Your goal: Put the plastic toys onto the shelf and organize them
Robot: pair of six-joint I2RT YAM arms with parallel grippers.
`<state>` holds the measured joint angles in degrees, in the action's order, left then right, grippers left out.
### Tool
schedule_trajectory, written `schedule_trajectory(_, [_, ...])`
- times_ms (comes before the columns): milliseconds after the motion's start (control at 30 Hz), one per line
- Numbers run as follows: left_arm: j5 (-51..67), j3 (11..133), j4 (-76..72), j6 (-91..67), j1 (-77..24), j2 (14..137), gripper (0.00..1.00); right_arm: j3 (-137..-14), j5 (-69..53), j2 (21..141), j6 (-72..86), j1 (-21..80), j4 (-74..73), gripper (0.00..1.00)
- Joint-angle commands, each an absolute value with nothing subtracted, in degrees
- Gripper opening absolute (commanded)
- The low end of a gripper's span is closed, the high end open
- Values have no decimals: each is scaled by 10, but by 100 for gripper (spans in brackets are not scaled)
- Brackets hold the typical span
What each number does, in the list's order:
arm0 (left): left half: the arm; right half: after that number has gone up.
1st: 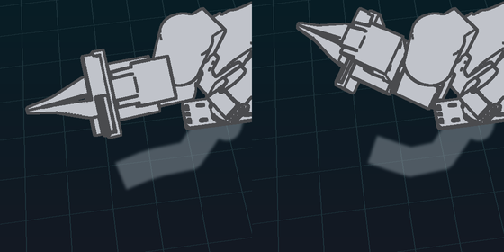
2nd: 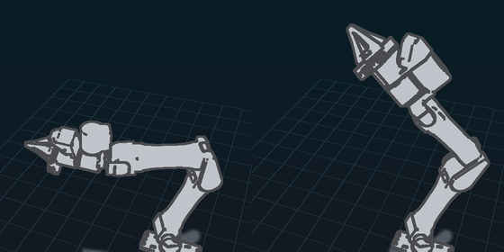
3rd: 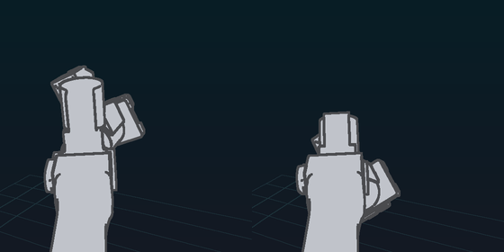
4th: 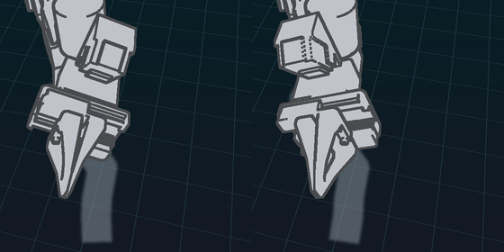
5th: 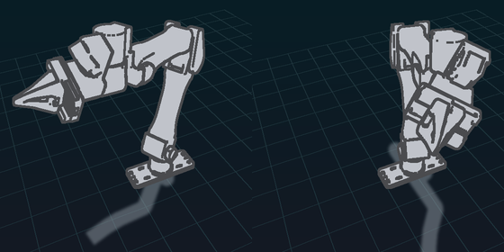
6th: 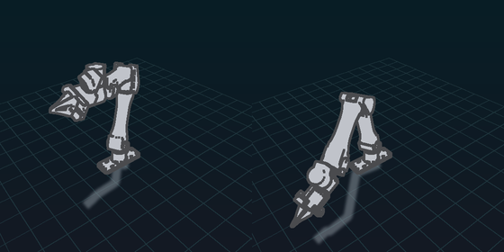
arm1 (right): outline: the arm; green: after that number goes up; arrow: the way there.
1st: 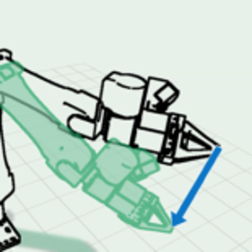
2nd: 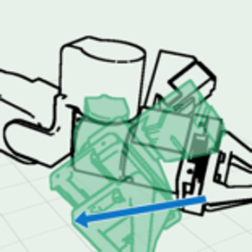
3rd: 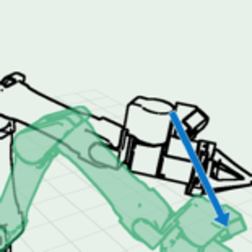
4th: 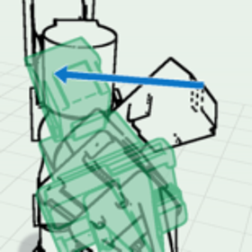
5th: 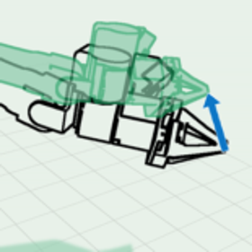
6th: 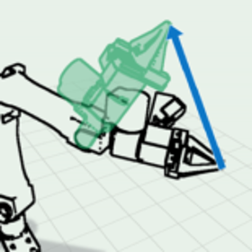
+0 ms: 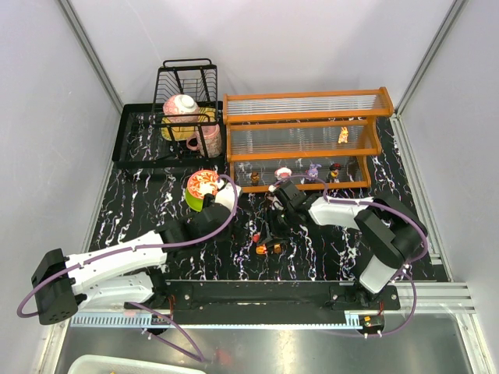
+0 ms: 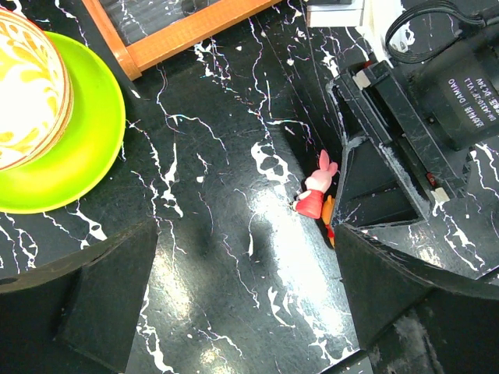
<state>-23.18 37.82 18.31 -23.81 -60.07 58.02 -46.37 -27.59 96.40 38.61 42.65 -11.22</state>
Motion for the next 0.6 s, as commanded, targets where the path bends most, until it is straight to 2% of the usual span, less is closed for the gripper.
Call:
schedule_trajectory(0, [-244, 372, 155, -234, -598, 572, 99, -477, -268, 976, 390, 432, -103, 42])
schedule_trajectory(400, [-245, 374, 157, -231, -595, 570, 99, -476, -279, 970, 393, 432, -95, 4])
schedule_trajectory(567, [-252, 376, 162, -231, -594, 560, 99, -481, -274, 944, 389, 433, -101, 0])
